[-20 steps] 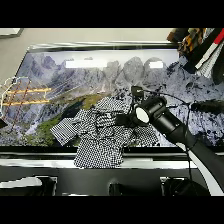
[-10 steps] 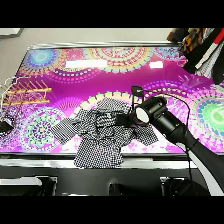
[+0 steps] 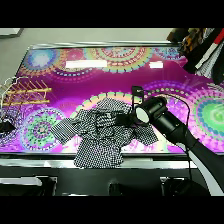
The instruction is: Fold the clothes and pants, and hang the long-sleeved shirts on hangers.
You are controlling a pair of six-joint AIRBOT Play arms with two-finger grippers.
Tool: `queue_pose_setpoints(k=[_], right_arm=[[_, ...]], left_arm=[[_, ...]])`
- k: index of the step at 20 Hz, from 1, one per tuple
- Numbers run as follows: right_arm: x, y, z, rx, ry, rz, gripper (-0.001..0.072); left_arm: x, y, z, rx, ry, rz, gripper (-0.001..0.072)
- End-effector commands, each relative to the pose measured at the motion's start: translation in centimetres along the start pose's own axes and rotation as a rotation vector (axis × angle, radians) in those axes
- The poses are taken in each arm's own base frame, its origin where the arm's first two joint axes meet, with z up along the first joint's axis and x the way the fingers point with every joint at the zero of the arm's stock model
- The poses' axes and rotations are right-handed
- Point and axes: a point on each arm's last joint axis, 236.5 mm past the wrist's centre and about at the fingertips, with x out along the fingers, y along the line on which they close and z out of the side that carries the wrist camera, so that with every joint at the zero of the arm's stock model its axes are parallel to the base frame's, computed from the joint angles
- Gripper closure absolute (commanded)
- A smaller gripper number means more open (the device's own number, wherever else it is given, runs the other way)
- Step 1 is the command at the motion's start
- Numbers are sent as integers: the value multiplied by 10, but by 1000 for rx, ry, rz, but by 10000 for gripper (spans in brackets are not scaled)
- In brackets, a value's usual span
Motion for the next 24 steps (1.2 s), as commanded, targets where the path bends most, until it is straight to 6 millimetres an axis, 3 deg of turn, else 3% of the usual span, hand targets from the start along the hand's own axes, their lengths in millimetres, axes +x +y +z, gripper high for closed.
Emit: queue_pose_setpoints(k=[1,5,7,8,10,11,12,13,17,19,21,24], right_arm=[[0,-1,0,-3,-1,-4,680],[0,-1,0,-3,-1,-4,680],[0,-1,0,-3,-1,-4,680],[0,-1,0,-3,-1,-4,680],[0,-1,0,-3,-1,-4,680],[0,-1,0,-3,-1,-4,680],[0,-1,0,-3,-1,-4,680],[0,-1,0,-3,-1,-4,680],[0,-1,0,-4,-2,-5,680],[0,-2,1,-5,-3,-11,681],[0,-5,1,1,-4,-23,681],[0,-9,5,-5,-20,-39,681]], left_arm=[[7,-4,0,8,14,-12,129],[13,-7,-1,12,24,-21,134],[13,-7,-1,12,25,-23,351],[13,-7,-1,12,25,-23,398],[13,-7,-1,12,25,-22,404],[13,-7,-1,11,25,-23,466],[13,-8,-2,12,27,-26,607],[13,-8,-2,12,28,-27,678],[9,-9,1,13,20,-26,678],[-1,-12,13,21,-8,-28,679],[-21,-14,36,38,-69,-14,680],[-69,-23,82,92,-194,43,682]])
